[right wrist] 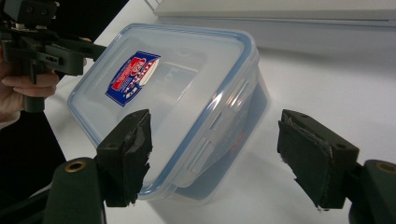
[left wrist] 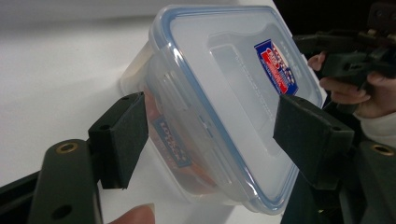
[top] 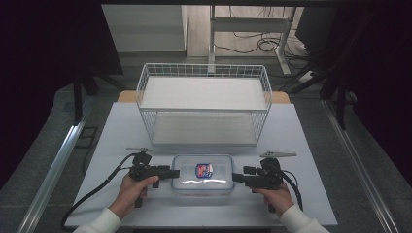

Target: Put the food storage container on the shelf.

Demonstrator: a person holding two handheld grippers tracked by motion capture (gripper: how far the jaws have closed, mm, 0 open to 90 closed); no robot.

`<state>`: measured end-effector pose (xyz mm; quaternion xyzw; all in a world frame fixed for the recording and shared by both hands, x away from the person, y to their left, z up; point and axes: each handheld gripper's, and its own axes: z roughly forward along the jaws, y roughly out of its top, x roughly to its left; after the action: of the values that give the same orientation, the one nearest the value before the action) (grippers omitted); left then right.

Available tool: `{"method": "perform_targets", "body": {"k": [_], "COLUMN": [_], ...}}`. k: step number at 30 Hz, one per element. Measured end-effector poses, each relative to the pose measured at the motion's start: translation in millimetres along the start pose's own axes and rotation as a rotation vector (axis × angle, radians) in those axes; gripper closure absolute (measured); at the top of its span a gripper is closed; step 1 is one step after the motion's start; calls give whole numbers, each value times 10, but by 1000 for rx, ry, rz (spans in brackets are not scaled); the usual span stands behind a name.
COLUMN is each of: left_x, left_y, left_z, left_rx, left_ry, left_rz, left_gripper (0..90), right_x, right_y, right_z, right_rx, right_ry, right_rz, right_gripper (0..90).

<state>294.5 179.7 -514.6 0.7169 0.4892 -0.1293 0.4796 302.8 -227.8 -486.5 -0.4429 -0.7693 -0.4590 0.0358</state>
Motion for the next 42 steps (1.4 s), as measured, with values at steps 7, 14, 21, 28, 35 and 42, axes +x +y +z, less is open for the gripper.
{"method": "perform_targets", "body": {"k": [7,14,21,28,35,42], "left_x": [25,74,112,127,140,152], "left_y": [-14,-33,-54,-52,-51,-55], "left_z": [41,74,106,110,109,115], "left_rx": [13,25,37,42,40,40], "left_ry": [-22,-75,-112,-119,-122,-129], "left_rz": [-25,-58,-87,-91,-99,-107], "left_gripper": [270,278,275,336,354,347], "right_x": [12,18,-15,-47,-74,-114], "right_y": [-10,1,25,34,29,32], "right_z": [-6,44,117,172,263,335], "right_rx": [5,-7,-1,10,42,65], "right_ry": [-10,65,107,120,136,179], "right_rz": [-11,13,58,86,127,177], "right_gripper": [270,250,233,233,202,227]}}
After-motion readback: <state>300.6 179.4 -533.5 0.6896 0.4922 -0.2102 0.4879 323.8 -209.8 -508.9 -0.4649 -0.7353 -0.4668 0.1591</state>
